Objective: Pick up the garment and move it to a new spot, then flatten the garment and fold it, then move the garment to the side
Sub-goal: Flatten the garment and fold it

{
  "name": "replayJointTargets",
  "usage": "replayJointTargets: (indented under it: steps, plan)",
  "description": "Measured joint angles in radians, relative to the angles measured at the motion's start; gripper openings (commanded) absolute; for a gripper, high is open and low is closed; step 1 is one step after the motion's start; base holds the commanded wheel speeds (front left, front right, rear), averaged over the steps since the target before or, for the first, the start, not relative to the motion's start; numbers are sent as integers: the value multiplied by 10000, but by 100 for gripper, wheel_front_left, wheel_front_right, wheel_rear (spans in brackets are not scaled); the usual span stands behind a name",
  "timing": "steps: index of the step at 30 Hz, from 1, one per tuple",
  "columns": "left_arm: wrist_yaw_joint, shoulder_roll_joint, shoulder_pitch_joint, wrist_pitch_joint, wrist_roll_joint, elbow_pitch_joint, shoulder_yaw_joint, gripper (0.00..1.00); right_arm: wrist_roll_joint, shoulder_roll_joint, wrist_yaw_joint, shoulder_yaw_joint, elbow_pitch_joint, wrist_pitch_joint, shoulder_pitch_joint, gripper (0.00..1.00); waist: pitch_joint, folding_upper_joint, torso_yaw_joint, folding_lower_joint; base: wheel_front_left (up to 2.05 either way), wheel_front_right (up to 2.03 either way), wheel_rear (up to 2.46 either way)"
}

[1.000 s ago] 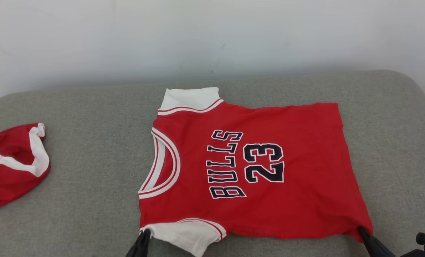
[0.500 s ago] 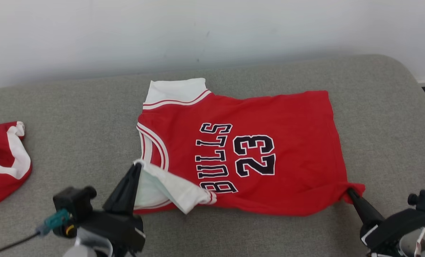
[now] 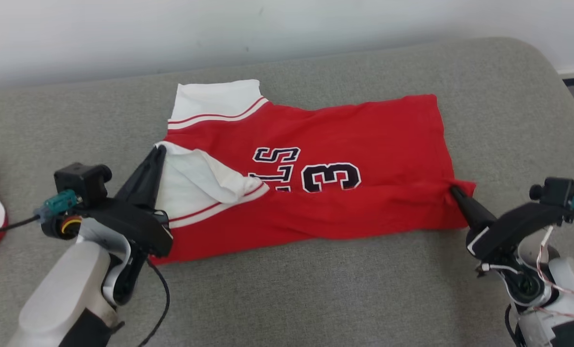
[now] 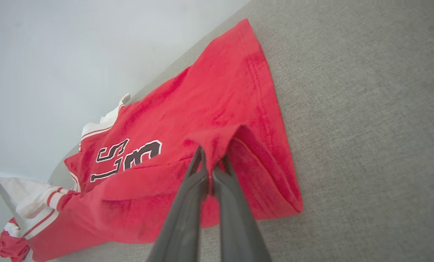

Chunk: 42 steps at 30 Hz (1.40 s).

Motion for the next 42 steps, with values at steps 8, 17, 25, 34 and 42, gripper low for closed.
replayJointTargets:
  steps: [8,17,25,34,42]
  plan:
    - [-2,215,-1344,-589,-639,1452,-1323,0,-832,345,0,173,1371,-188,-1491,0,446,1,-304,1,0,0,0]
    - [-8,211,-1599,-926,-995,1964,-1785,100,-1189,-48,0,644,1432,-1452,-1456,100,335,0,-194,0,0,0,0]
    - [31,165,488,-953,238,257,318,100,-1513,-685,0,945,1135,-2617,-35,100,-16,0,84,-2,0,0,0]
    - [31,-479,2900,-951,1480,-163,1158,100,-2082,-750,0,1011,1755,-3369,322,100,-91,-1,366,-3,0,0,0]
    - [15,-1072,2986,-953,2025,564,1336,100,-2364,-566,0,1310,2592,-3791,-110,100,24,0,464,-2,0,0,0]
